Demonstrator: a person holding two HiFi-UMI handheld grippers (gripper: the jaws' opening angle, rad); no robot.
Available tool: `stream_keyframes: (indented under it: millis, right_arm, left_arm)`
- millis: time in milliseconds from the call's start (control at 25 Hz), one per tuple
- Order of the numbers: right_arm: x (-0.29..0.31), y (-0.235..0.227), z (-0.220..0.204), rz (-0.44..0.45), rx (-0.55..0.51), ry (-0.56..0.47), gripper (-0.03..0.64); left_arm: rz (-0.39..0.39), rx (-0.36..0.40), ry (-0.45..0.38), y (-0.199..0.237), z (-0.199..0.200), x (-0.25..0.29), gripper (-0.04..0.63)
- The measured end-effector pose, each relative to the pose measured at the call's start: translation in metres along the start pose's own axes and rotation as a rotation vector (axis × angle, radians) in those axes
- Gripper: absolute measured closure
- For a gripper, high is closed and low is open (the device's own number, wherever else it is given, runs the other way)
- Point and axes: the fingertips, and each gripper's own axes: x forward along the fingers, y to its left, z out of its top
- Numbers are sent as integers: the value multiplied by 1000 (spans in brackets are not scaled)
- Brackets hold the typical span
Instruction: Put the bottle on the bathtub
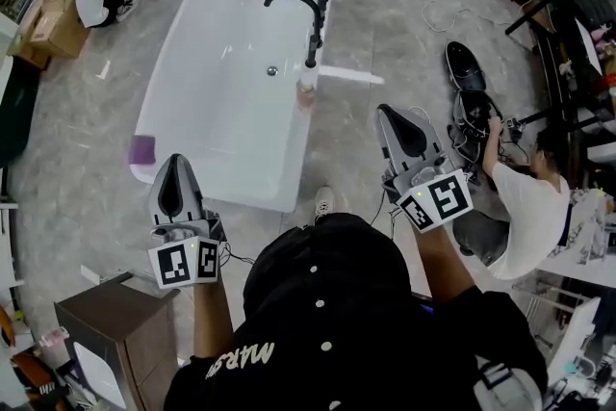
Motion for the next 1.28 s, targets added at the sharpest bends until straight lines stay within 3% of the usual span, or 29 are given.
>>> stream_keyframes:
  millis: [320,1280]
  right_arm:
    - [-1,-11,3,-41,-2,-3,614]
    - [4,-6,-6,-16,-10,12,614]
  left_arm:
    - [-2,22,-1,-10,3,-2,584]
    - [-17,34,-10,-17,6,-6,584]
